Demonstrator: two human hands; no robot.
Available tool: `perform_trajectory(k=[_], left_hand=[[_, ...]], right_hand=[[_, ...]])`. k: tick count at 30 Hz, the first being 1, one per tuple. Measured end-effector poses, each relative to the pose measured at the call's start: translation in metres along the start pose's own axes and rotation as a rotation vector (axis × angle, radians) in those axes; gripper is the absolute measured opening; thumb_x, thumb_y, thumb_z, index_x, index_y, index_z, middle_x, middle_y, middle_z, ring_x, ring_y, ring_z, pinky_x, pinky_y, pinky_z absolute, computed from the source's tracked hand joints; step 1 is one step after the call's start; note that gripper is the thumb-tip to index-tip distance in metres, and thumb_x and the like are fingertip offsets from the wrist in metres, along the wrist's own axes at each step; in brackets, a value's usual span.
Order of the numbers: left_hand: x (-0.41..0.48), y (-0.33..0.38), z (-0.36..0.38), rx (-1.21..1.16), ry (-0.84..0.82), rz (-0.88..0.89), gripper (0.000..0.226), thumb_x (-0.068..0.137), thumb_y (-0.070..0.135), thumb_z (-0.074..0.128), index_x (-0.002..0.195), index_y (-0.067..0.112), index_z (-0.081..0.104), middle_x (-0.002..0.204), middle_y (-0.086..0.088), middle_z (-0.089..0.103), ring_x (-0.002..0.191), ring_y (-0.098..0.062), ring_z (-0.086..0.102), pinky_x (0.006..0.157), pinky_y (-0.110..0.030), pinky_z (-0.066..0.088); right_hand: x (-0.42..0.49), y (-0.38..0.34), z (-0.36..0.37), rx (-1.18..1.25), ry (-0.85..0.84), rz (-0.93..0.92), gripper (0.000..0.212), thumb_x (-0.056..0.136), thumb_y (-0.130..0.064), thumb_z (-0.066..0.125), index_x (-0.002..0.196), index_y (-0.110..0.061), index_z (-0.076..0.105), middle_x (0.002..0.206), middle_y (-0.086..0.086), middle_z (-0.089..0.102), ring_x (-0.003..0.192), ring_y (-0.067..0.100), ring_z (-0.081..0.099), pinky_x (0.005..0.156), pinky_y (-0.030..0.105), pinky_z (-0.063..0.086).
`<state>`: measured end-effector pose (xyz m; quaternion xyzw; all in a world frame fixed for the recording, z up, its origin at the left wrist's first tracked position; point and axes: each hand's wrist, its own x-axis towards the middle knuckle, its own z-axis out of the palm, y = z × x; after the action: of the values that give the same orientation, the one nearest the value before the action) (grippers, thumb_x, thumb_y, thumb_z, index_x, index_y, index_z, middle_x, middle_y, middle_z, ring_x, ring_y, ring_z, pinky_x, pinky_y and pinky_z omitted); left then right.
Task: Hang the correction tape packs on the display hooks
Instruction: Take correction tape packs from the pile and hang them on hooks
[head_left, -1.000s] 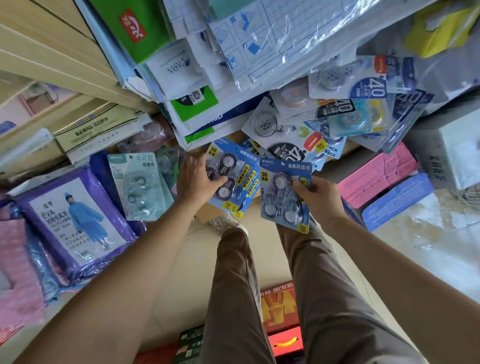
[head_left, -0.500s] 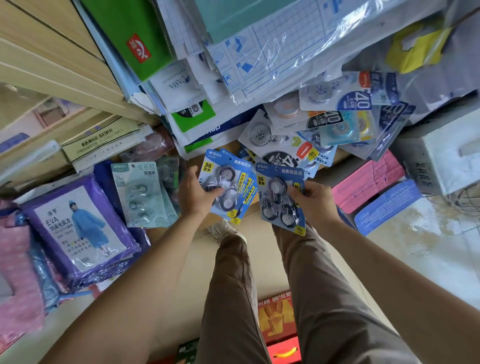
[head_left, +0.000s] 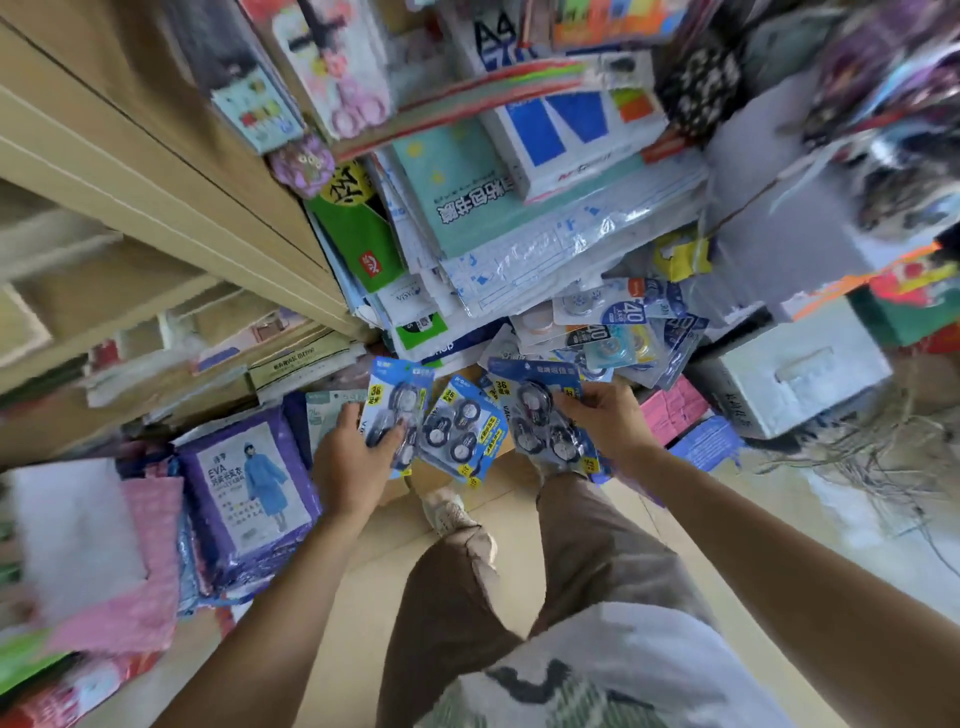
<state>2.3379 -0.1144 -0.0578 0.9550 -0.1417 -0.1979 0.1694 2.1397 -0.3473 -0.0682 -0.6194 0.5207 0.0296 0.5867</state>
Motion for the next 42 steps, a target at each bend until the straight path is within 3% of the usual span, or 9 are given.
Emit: perform_trajectory(k=[4,11,14,16,26,30,33,37,42], left_hand=[[-0.024,0.04,-0.078,-0.082,0.143,0.119,0.04,0.083,0.042,0.078,0.109,0.016,0.062,0.092,-0.014,0.073,0.086,-0.039,0.068,0.061,-0.037,0.045],[-0.042,0.107,-0.199,-0.176,0.347,0.272,0.039,0.079,0.05,0.078,0.103,0.023,0.063,0.08,-0.005,0.072,0.074,-0.034,0.068,0.062,-0.042,0.054],[-0.053,0.142,-0.247,-0.308,0.381,0.323,0.026,0.081,0.037,0.082,0.091,0.026,0.06,0.066,0.01,0.062,0.057,0.0,0.062,0.051,-0.015,0.045],[-0.058,0.161,-0.278,-0.323,0.43,0.399,0.023,0.082,0.027,0.083,0.092,0.024,0.062,0.067,0.019,0.055,0.057,0.002,0.061,0.046,-0.011,0.037],[-0.069,0.214,-0.42,-0.33,0.719,0.712,0.041,0.072,0.053,0.08,0.098,0.027,0.062,0.074,0.005,0.07,0.07,-0.024,0.066,0.066,-0.039,0.054],[-0.072,0.223,-0.478,-0.481,0.784,0.758,0.028,0.073,0.035,0.089,0.083,0.038,0.063,0.077,0.018,0.07,0.063,0.001,0.061,0.06,-0.024,0.048],[-0.074,0.232,-0.518,-0.527,0.841,0.82,0.032,0.075,0.028,0.089,0.082,0.044,0.061,0.082,0.03,0.069,0.063,0.002,0.06,0.06,-0.03,0.052],[-0.079,0.247,-0.562,-0.576,0.924,0.891,0.026,0.076,0.027,0.088,0.091,0.032,0.067,0.079,0.018,0.071,0.069,-0.002,0.06,0.062,-0.022,0.05],[-0.077,0.273,-0.607,-0.645,1.056,0.924,0.031,0.075,0.038,0.087,0.096,0.025,0.068,0.079,0.019,0.068,0.063,0.009,0.058,0.062,-0.014,0.048]], right_hand=[[-0.036,-0.067,-0.03,-0.016,-0.042,-0.187,0.04,0.095,-0.024,0.066,0.057,-0.036,0.067,0.045,-0.014,0.039,0.046,0.008,0.03,0.047,0.024,0.023],[-0.088,-0.184,-0.074,-0.027,0.099,-0.653,0.05,0.092,-0.011,0.07,0.057,-0.038,0.047,0.045,-0.012,0.041,0.044,0.004,0.032,0.045,0.015,0.022],[-0.1,-0.229,-0.086,-0.044,0.122,-0.81,0.051,0.091,-0.012,0.071,0.058,-0.034,0.039,0.049,-0.008,0.036,0.048,0.006,0.027,0.048,0.02,0.021],[-0.106,-0.255,-0.091,-0.042,0.149,-0.869,0.05,0.09,-0.013,0.071,0.06,-0.024,0.034,0.052,-0.007,0.026,0.053,0.008,0.021,0.051,0.026,0.018],[-0.146,-0.37,-0.106,0.105,0.248,-1.132,0.039,0.089,-0.033,0.071,0.078,0.0,0.053,0.062,0.022,0.039,0.06,0.016,0.033,0.052,0.045,0.034],[-0.173,-0.412,-0.115,0.112,0.295,-1.245,0.014,0.091,-0.029,0.07,0.09,-0.015,0.068,0.071,0.022,0.059,0.06,0.027,0.048,0.057,0.048,0.043],[-0.199,-0.45,-0.123,0.19,0.288,-1.329,0.003,0.09,-0.015,0.072,0.092,-0.013,0.071,0.077,0.017,0.067,0.062,0.018,0.052,0.06,0.041,0.045],[-0.233,-0.504,-0.136,0.301,0.254,-1.409,0.014,0.091,-0.005,0.068,0.092,-0.018,0.071,0.072,-0.01,0.071,0.061,-0.003,0.055,0.061,0.016,0.044],[-0.266,-0.57,-0.151,0.409,0.237,-1.489,0.025,0.094,-0.007,0.066,0.088,-0.031,0.07,0.082,-0.013,0.075,0.073,0.005,0.063,0.069,0.028,0.051]])
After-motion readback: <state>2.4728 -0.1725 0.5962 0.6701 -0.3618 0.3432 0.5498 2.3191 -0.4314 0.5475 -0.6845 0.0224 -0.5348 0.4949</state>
